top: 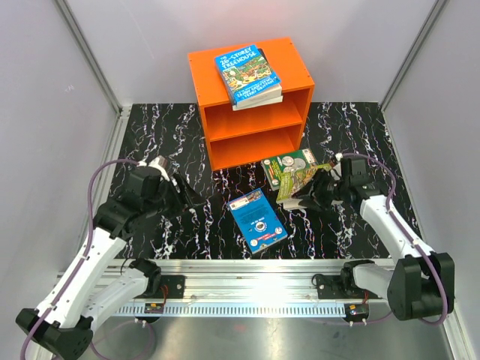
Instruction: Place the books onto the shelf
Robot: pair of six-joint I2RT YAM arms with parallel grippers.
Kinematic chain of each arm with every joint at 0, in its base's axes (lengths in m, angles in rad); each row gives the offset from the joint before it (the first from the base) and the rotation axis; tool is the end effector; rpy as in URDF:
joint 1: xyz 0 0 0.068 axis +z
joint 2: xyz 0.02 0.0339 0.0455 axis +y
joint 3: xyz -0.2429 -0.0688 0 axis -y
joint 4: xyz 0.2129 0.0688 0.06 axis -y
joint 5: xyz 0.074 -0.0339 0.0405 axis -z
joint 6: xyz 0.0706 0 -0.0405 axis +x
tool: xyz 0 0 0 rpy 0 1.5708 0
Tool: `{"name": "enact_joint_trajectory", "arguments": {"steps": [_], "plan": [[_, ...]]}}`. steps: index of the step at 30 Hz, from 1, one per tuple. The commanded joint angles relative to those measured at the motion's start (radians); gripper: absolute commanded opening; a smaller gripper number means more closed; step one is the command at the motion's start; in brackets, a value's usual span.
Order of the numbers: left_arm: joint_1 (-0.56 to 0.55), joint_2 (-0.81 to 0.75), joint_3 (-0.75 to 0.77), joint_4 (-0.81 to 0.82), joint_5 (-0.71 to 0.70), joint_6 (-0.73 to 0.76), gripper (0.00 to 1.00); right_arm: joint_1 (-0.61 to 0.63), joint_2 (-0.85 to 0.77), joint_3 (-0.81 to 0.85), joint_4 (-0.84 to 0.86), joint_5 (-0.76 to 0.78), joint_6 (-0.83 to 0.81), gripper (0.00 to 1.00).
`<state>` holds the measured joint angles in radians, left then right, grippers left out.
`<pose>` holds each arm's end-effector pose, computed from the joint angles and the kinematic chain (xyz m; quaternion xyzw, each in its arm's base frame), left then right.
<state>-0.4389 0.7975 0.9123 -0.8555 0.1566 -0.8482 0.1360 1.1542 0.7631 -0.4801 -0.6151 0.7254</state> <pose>0.1411 -0.0784 0.2743 -0.1545 0.8997 -0.2985 0.2786 0.2186 0.0710 0.2092 0.1608 0.8869 0.3948 0.1781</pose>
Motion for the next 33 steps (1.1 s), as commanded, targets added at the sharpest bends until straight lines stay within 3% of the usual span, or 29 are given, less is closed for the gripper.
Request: {"name": "enact_joint_trajectory", "arguments": {"steps": [1, 4, 9, 13, 14, 15, 16, 23, 33], "plan": [[-0.006, -0.037, -0.013, 0.059, 0.05, -0.006, 0.69, 0.008, -0.053, -0.071, -0.02, 0.048, -0.014, 0.15], [-0.009, -0.061, -0.035, 0.047, 0.055, -0.006, 0.69, 0.008, -0.057, -0.103, -0.029, 0.061, 0.008, 0.27], [-0.012, -0.096, -0.075, 0.033, 0.061, -0.011, 0.69, 0.008, -0.067, -0.136, -0.038, 0.083, 0.005, 0.32], [-0.02, -0.084, -0.122, 0.038, 0.096, -0.006, 0.69, 0.007, -0.068, -0.153, -0.057, 0.078, 0.002, 0.45], [-0.024, -0.074, -0.134, 0.055, 0.103, -0.009, 0.69, 0.007, -0.071, -0.153, -0.067, 0.083, -0.003, 0.56], [-0.037, -0.066, -0.159, 0.065, 0.107, -0.014, 0.7, 0.008, -0.074, -0.153, -0.092, 0.092, -0.007, 0.85], [-0.044, -0.054, -0.171, 0.075, 0.119, -0.02, 0.7, 0.008, -0.076, -0.153, -0.106, 0.098, -0.011, 0.99], [-0.185, 0.116, -0.239, 0.211, 0.123, -0.081, 0.72, 0.01, -0.091, -0.143, -0.138, 0.075, -0.052, 1.0], [-0.32, 0.511, -0.171, 0.421, 0.135, -0.141, 0.72, 0.102, 0.172, -0.154, 0.147, 0.054, -0.024, 1.0]]}}
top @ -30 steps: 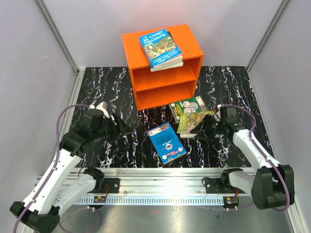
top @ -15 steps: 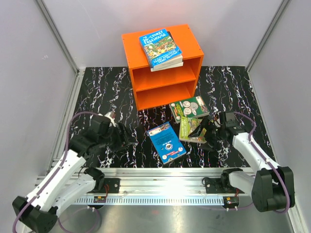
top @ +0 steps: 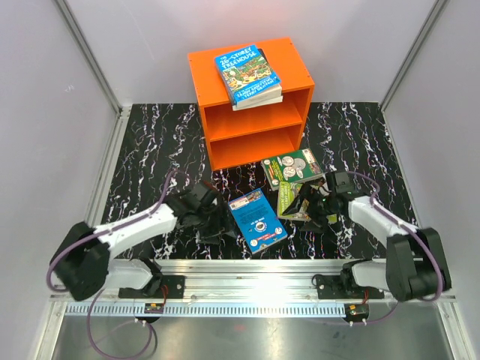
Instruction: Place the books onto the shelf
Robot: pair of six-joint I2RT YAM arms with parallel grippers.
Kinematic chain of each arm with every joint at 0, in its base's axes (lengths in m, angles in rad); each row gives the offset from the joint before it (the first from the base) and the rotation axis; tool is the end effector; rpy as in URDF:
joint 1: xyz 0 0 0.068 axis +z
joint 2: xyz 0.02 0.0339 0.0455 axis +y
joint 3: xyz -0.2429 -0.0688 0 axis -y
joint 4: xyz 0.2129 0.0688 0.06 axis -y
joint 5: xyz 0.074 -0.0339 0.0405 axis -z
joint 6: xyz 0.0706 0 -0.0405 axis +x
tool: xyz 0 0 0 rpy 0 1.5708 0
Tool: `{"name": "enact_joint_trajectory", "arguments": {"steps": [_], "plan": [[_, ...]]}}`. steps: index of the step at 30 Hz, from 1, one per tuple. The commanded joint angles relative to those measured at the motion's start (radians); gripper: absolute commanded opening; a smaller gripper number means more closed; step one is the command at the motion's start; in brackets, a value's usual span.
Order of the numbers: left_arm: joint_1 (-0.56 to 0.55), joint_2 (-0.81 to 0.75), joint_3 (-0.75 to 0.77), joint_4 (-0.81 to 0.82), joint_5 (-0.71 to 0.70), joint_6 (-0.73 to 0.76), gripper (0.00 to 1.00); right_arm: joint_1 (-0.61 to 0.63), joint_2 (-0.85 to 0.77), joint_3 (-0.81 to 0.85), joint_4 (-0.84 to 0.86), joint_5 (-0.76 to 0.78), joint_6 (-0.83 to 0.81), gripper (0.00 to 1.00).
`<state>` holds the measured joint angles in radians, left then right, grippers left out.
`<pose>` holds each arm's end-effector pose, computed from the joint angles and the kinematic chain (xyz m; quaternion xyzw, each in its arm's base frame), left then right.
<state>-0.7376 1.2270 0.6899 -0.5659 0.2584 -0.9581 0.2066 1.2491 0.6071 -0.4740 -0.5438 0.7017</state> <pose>0.1476 -0.1585 0.1578 -0.0765 0.9621 -0.2553 0.0581 0.1968 0.0786 0.1438 0.1713 0.9247 0.3304 0.0804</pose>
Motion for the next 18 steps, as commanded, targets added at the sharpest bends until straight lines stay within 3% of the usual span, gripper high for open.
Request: {"name": "enact_joint_trajectory", "arguments": {"steps": [1, 9, 14, 18], "plan": [[-0.023, 0.112, 0.059, 0.145, 0.042, -0.036, 0.72, 0.043, 0.104, 0.002, 0.164, -0.018, -0.004, 1.0], [-0.051, 0.443, 0.204, 0.192, 0.108, -0.04, 0.72, 0.145, 0.275, 0.02, 0.36, -0.056, 0.038, 1.0], [-0.066, 0.52, 0.198, 0.241, 0.136, -0.064, 0.71, 0.204, 0.285, 0.063, 0.371, -0.074, 0.048, 0.87], [-0.075, 0.534, 0.174, 0.284, 0.143, -0.088, 0.7, 0.241, 0.201, 0.108, 0.303, -0.062, 0.062, 0.79]]}}
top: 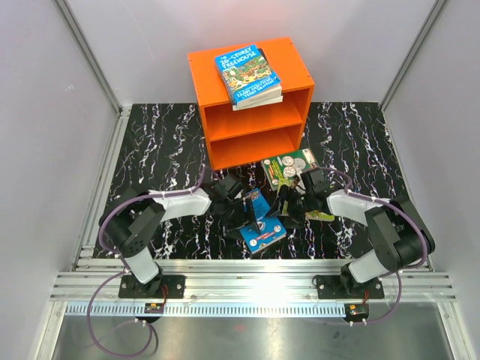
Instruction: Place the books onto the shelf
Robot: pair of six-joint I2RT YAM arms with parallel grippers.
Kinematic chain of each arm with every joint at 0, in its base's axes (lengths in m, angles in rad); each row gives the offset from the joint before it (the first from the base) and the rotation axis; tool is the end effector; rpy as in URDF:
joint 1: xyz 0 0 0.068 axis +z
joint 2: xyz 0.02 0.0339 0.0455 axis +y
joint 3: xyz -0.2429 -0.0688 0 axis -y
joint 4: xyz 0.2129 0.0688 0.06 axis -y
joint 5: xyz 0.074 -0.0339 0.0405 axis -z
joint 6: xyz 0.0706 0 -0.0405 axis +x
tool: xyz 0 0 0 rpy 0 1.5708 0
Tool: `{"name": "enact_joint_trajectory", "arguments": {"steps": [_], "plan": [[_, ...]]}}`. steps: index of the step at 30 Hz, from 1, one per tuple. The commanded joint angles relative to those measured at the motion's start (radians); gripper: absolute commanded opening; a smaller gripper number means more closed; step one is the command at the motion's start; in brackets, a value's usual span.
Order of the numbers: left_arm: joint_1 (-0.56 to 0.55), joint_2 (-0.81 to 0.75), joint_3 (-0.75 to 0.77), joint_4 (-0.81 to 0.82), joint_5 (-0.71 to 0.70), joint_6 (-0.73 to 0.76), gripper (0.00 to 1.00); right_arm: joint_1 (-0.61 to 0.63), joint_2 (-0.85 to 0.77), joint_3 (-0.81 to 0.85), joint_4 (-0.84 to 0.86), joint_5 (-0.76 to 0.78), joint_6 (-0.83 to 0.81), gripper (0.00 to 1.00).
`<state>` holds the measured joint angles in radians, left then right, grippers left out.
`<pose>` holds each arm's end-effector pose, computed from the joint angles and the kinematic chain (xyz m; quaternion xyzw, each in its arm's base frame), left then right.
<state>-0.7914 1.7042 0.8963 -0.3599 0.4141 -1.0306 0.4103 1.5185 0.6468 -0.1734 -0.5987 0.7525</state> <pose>0.1887 -0.2314 0.1143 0.0736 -0.9569 0.2782 0.0391 0.2195 0.1389 0.1173 0.0816 0.9223 0.3743 0.0511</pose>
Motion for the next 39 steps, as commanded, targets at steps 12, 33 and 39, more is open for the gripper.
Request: {"name": "enact_joint_trajectory", "arguments": {"steps": [12, 33, 39], "plan": [[-0.039, 0.091, 0.0, 0.093, 0.003, -0.014, 0.68, 0.131, -0.159, 0.09, -0.106, 0.031, 0.008, 0.24], [-0.029, -0.592, -0.142, -0.221, -0.248, -0.006, 0.72, 0.133, -0.374, 0.364, -0.448, 0.089, 0.024, 0.0], [-0.026, -0.858, -0.12, -0.361, -0.331, -0.045, 0.75, 0.133, -0.321, 0.833, -0.655, 0.137, -0.031, 0.0]]}}
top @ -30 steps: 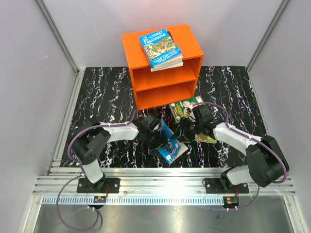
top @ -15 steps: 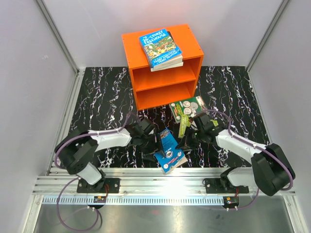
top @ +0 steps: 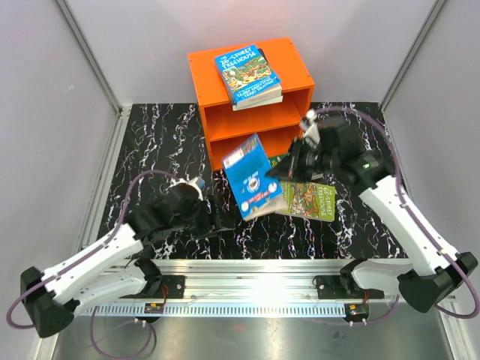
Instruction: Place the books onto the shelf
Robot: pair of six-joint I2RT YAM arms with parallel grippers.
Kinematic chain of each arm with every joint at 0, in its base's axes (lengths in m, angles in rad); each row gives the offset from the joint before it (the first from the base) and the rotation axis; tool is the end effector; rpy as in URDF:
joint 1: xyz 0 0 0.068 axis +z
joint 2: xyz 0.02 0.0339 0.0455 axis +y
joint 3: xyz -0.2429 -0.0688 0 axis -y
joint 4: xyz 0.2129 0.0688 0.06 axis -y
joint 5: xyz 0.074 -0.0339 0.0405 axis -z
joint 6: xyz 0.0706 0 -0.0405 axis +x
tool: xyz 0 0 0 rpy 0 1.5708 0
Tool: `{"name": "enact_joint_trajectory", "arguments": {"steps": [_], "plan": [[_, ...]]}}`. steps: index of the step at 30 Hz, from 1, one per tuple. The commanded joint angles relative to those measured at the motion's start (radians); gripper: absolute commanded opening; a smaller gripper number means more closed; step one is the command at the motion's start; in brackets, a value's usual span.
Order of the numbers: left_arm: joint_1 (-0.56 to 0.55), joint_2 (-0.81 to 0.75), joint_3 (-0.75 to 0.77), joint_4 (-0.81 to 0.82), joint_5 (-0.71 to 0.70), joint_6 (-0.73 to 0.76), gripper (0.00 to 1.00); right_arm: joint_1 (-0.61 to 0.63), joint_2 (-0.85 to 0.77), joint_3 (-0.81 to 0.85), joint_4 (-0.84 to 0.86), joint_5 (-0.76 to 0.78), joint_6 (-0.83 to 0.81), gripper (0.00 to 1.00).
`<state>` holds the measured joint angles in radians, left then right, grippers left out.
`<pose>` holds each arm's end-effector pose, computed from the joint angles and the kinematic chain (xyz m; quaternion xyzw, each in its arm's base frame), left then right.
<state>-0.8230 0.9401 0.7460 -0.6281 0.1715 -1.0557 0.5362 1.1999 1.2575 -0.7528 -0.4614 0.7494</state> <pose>0.1237 -0.1511 0.2223 -0.0766 0.9247 -0.3411 0.1507 0.1958 0.1529 0.3241 -0.0026 0.8870 0.4132 0.2062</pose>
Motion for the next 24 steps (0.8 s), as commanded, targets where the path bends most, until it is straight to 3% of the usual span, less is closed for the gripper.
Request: {"name": "enact_joint_trajectory", "arguments": {"steps": [1, 5, 14, 16, 19, 24], "plan": [[0.004, -0.118, 0.039, -0.114, -0.095, -0.024, 0.75, 0.007, 0.013, 0.294, -0.103, 0.006, -0.036, 0.0], [0.005, -0.184, 0.039, -0.162, -0.099, -0.03, 0.76, 0.007, 0.139, 0.728, -0.207, 0.009, -0.064, 0.0], [0.004, -0.262, 0.018, -0.234, -0.104, -0.052, 0.75, 0.002, 0.427, 1.311, -0.214, 0.053, -0.119, 0.0], [0.004, -0.268, 0.024, -0.249, -0.105, -0.053, 0.75, 0.002, 0.476, 1.379, -0.185, 0.059, -0.139, 0.0], [0.004, -0.271, 0.042, -0.271, -0.104, -0.053, 0.75, -0.025, 0.53, 1.399, 0.016, 0.038, -0.16, 0.0], [0.004, -0.264, 0.079, -0.307, -0.11, -0.052, 0.75, -0.149, 0.648, 1.493, 0.145, -0.009, -0.117, 0.0]]}}
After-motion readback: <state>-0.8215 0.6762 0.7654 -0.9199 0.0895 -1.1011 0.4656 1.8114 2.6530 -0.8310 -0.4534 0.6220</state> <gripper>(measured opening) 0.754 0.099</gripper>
